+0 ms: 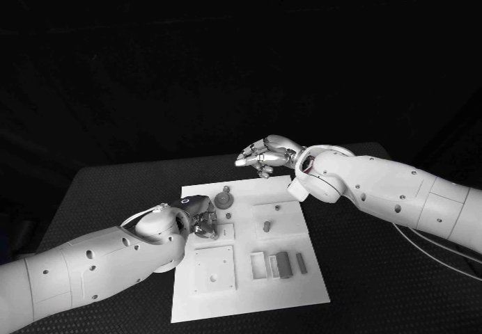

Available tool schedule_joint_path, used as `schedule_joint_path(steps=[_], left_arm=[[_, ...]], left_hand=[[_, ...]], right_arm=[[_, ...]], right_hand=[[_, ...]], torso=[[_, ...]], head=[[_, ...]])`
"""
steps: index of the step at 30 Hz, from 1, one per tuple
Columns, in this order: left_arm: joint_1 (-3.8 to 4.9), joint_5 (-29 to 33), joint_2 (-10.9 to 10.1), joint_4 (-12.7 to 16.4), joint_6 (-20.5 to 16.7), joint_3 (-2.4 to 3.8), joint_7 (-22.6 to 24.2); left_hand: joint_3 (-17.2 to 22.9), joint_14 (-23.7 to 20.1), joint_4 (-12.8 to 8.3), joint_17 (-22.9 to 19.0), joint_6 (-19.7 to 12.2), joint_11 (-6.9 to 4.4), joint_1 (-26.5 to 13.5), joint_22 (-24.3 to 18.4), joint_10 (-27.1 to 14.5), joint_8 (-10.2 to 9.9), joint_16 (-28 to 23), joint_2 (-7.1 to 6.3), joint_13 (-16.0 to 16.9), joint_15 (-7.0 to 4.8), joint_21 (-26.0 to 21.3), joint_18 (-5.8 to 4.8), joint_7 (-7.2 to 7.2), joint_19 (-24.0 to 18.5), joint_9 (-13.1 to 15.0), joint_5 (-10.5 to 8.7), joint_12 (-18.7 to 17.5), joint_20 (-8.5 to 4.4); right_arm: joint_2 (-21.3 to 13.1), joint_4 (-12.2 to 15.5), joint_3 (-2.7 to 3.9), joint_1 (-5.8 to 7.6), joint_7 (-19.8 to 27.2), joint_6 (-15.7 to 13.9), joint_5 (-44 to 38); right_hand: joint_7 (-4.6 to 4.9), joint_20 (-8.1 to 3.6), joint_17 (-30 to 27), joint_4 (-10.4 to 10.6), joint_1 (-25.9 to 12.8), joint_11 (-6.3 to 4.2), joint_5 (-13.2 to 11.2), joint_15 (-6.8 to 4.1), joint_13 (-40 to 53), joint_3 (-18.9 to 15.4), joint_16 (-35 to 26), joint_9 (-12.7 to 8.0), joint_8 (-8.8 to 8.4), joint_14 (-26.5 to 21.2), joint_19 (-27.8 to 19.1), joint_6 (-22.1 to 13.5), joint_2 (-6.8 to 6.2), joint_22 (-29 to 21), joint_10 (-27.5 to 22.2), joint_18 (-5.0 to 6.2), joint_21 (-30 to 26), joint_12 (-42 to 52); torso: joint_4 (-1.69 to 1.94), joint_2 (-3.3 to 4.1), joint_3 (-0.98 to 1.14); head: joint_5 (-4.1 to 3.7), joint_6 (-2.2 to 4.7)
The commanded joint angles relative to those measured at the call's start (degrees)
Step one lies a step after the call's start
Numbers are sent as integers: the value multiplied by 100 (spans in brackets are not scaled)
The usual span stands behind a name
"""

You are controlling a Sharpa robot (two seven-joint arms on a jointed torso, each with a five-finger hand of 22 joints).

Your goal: Assemble the parts on the task board

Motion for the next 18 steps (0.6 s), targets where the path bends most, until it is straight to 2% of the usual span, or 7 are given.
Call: schedule_joint_path(steps=[1, 9, 18], left_arm=[[12, -8, -8, -67, -51, 13, -94], [13, 12, -11, -45, 43, 12, -69], [13, 16, -27, -22, 113, 11, -58]], left_hand=[[3, 51, -2, 6, 82, 11, 102, 106, 17, 6, -22, 90, 6, -14, -21, 204, 42, 12, 41, 10, -19, -18], [-15, 42, -14, 3, 61, 16, 84, 104, 2, -3, -33, 36, 1, -9, -32, 202, 47, 1, 42, 10, -31, -15], [-129, 5, -43, 2, -26, 45, -4, 102, -41, -35, -51, -133, -1, 18, -63, 197, 78, -33, 48, 13, -48, -1]], right_arm=[[-2, 4, 2, -3, 33, 65, -38], [-10, 8, 2, -3, 31, 59, -38], [-15, 9, 2, -3, 32, 56, -38]], right_hand=[[38, -35, -7, 0, -23, -32, 11, 1, -6, -27, 22, 7, 14, -24, -4, -7, 13, 64, 8, 177, -26, 19], [38, -35, -8, 0, -25, -31, 11, 1, -7, -27, 23, 8, 14, -24, -4, -7, 11, 64, 7, 177, -27, 20], [39, -35, -8, 0, -27, -31, 11, 1, -9, -28, 23, 8, 13, -25, -4, -7, 8, 65, 7, 177, -27, 21]], torso=[[-1, -2, 5], [4, -2, 2], [2, 0, -1]], head=[[-3, -10], [2, -15], [-1, -15]])
